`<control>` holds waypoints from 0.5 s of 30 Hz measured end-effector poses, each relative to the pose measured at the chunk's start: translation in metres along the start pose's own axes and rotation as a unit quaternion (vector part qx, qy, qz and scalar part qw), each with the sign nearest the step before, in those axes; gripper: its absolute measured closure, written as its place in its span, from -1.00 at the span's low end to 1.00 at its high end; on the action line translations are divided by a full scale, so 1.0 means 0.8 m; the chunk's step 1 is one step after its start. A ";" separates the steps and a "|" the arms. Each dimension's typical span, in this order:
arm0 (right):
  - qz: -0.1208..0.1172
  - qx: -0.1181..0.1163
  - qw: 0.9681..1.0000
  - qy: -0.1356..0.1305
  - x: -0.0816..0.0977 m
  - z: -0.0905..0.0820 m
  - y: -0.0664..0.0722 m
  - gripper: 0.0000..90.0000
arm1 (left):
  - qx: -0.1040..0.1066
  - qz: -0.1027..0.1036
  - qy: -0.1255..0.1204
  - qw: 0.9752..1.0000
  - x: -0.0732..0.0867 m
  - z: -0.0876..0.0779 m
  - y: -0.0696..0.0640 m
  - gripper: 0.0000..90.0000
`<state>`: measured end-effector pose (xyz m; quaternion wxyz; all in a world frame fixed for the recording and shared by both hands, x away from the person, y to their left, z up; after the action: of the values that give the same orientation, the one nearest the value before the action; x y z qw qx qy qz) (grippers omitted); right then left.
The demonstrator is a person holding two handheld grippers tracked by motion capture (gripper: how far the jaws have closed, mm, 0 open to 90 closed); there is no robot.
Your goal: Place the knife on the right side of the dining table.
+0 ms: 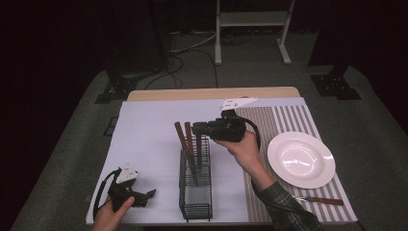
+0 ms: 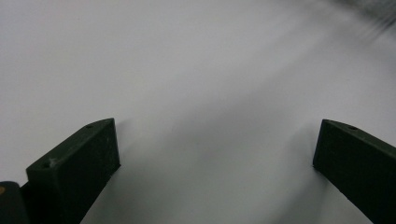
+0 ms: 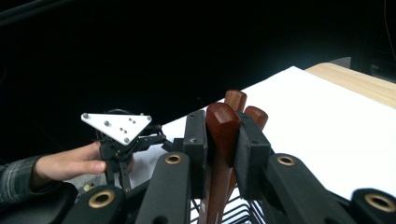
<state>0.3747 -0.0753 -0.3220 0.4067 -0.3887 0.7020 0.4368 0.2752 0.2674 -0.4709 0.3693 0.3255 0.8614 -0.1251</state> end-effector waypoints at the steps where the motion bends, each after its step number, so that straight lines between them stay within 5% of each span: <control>1: -0.005 0.006 1.000 0.000 -0.001 -0.001 0.001 0.72 | 0.000 0.000 0.000 1.000 0.000 0.000 0.000 -1.00; 15: -0.007 0.016 0.999 -0.033 -0.015 -0.016 0.007 0.74 | 0.000 0.000 0.000 1.000 0.000 0.000 0.000 -1.00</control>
<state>0.3714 -0.0828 -0.3057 0.4385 -0.3722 0.6927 0.4351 0.2753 0.2674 -0.4709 0.3692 0.3254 0.8614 -0.1254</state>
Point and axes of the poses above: each handheld gripper's, and its own axes: z roughly forward along the jaws, x roughly out of its underside, y roughly to its left, the point moved 1 cm from there along z, roughly forward along the jaws
